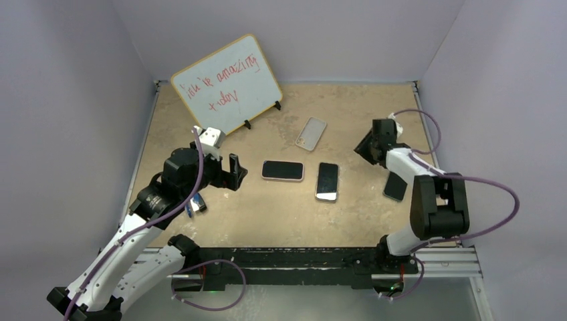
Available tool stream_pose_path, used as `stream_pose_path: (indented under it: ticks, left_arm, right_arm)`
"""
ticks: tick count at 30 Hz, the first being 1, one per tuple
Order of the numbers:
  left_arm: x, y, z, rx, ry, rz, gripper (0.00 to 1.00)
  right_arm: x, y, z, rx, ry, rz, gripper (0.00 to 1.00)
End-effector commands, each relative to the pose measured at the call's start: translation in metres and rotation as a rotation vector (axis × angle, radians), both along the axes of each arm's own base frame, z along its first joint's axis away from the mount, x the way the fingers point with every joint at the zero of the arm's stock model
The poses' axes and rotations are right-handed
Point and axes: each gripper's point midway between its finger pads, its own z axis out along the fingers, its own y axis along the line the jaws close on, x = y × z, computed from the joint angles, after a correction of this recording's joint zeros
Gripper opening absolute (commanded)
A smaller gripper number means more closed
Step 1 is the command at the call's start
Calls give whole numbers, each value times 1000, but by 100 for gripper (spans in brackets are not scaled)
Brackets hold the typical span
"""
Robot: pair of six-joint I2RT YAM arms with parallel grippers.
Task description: Put the phone into the phone case
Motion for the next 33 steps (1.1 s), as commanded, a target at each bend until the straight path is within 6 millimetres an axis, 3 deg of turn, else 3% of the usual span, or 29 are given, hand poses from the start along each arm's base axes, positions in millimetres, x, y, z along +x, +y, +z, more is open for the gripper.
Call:
stream_pose_path:
  ticks: [1,9,14,26,33]
  left_arm:
    - [3,2,11,-4,-41,8,94]
    - [3,2,12,-5,-43,12,94]
    - [4,3,12,-5,-44,14,94]
    - [3,3,14,-8,-50,15,94]
    - [3,4,14,-9,-51,19,94]
  right_arm:
    - [50,70,30,117,-119,131,42]
    - [91,121,24,65,-129,158,42]
    - [104,136,9,61,-105,170,42]
    - [110,157,-27,24,-16,208,36]
    - [99,151,-38,-97,70,213,15]
